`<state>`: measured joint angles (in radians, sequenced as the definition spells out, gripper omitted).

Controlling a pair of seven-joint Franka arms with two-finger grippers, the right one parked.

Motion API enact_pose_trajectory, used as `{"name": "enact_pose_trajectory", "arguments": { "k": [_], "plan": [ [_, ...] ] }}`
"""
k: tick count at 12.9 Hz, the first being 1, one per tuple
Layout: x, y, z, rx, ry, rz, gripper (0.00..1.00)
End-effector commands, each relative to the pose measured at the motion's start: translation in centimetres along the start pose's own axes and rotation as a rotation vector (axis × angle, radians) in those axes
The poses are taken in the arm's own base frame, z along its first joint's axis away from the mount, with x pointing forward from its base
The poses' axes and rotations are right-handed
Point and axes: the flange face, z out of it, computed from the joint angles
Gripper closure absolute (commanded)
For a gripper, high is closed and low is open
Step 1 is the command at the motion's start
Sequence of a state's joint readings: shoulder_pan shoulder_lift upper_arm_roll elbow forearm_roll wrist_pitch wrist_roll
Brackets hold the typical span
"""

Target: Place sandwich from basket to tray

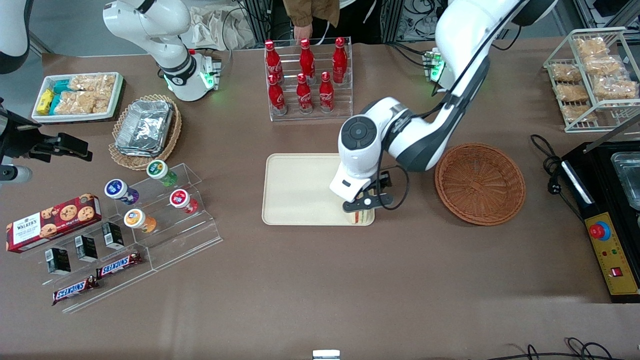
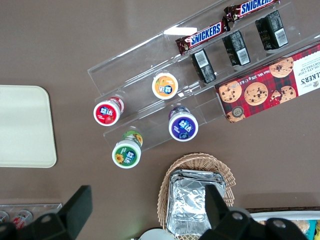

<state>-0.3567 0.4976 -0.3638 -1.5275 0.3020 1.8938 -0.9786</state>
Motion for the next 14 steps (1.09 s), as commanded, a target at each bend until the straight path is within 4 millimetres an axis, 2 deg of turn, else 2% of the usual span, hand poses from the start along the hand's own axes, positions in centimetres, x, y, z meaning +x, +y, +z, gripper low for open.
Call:
{"name": "enact_pose_trajectory", "arguments": {
  "k": [1, 2, 4, 6, 7, 8, 10, 11, 14],
  "plan": [
    [2.8, -4.7, -6.3, -0.015, 0.0, -0.099, 0.0],
    [3.3, -6.4, -8.5, -0.032, 0.017, -0.095, 0.0],
    [4.1, -10.8, -11.2, -0.009, -0.019, -0.028, 0.0],
    [5.3, -17.3, -14.5, -0.035, -0.067, 0.026, 0.0],
    [5.8, -20.1, -15.8, -0.049, -0.079, 0.077, 0.0],
    [6.7, -23.8, -16.7, -0.061, -0.083, 0.116, 0.0],
    [8.1, -30.3, -17.3, -0.11, -0.089, 0.197, 0.0],
    [8.3, -32.6, -17.2, -0.121, -0.089, 0.238, 0.0],
    [9.3, -37.6, -16.9, -0.118, -0.078, 0.347, 0.0]
  ]
}}
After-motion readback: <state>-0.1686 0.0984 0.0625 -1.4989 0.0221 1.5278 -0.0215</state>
